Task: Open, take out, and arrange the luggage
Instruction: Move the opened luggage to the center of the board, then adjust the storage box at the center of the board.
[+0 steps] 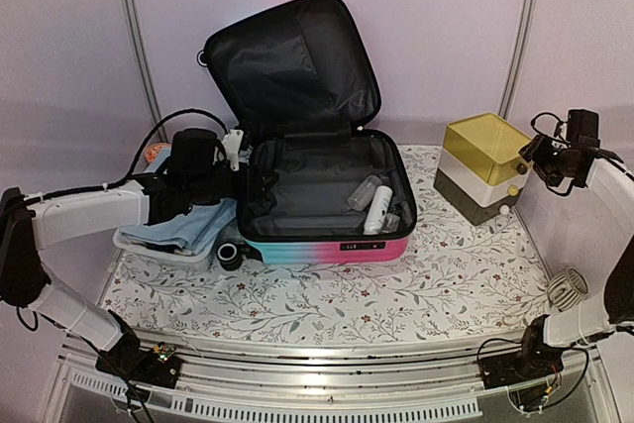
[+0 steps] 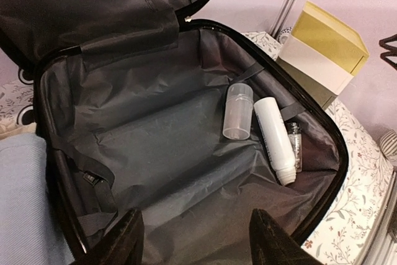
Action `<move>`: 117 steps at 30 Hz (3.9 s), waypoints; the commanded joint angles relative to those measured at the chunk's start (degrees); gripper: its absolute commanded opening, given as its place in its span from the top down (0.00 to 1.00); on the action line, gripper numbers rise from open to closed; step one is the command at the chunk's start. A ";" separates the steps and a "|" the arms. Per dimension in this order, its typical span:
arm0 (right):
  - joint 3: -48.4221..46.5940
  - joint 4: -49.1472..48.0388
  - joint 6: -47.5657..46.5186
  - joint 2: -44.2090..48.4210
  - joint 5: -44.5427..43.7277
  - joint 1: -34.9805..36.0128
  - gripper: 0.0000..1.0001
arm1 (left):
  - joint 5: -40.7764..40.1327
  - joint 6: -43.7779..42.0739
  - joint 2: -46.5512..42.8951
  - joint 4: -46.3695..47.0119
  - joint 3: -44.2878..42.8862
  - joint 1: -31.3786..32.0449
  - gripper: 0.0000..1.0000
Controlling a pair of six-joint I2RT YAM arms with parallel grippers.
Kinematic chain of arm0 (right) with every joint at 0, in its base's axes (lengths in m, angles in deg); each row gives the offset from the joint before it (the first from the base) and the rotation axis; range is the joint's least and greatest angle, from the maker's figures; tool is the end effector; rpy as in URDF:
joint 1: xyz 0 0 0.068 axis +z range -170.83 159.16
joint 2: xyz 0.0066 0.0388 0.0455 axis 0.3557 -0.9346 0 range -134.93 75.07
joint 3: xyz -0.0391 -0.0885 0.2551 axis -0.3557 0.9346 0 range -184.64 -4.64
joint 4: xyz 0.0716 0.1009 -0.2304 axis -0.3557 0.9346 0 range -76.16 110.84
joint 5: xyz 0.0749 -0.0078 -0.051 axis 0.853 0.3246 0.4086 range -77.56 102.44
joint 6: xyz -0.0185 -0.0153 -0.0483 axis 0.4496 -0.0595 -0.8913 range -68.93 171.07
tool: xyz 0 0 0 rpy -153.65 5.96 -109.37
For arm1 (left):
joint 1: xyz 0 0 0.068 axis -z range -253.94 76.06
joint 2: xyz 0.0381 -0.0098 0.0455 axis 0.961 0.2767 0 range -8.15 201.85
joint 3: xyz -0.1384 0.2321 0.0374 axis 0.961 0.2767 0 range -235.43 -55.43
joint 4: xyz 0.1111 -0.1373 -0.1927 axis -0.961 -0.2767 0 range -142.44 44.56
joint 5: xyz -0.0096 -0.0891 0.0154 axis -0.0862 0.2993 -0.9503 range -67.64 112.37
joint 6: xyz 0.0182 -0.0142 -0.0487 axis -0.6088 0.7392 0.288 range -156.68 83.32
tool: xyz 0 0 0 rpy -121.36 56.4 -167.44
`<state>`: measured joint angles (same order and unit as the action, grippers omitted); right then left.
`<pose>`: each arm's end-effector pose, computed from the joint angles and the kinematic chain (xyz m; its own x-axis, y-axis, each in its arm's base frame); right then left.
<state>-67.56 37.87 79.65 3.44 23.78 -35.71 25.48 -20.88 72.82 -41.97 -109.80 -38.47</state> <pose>0.2722 -0.0651 0.3273 -0.4151 0.5956 -0.6877 0.3309 0.8029 0.4958 0.2637 -0.1902 0.2751 -0.4767 0.0059 -0.8790 0.5096 0.8167 -0.2709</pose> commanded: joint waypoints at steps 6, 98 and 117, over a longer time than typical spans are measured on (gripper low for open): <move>-5.04 0.69 7.62 -6.70 2.89 0.19 0.40 | -0.70 -0.27 -1.72 0.29 1.27 1.17 0.40; -24.35 3.13 -12.86 -20.56 -4.26 -0.76 0.40 | 1.11 1.52 -0.23 3.06 -0.56 3.03 0.39; -29.26 1.10 -20.57 -34.64 19.34 -8.26 0.35 | 2.42 0.72 2.49 1.28 -4.79 3.19 0.39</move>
<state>-95.91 39.84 57.82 -28.30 33.09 -43.82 26.73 -19.75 73.93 -40.40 -112.69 -36.07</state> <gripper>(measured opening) 0.693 0.611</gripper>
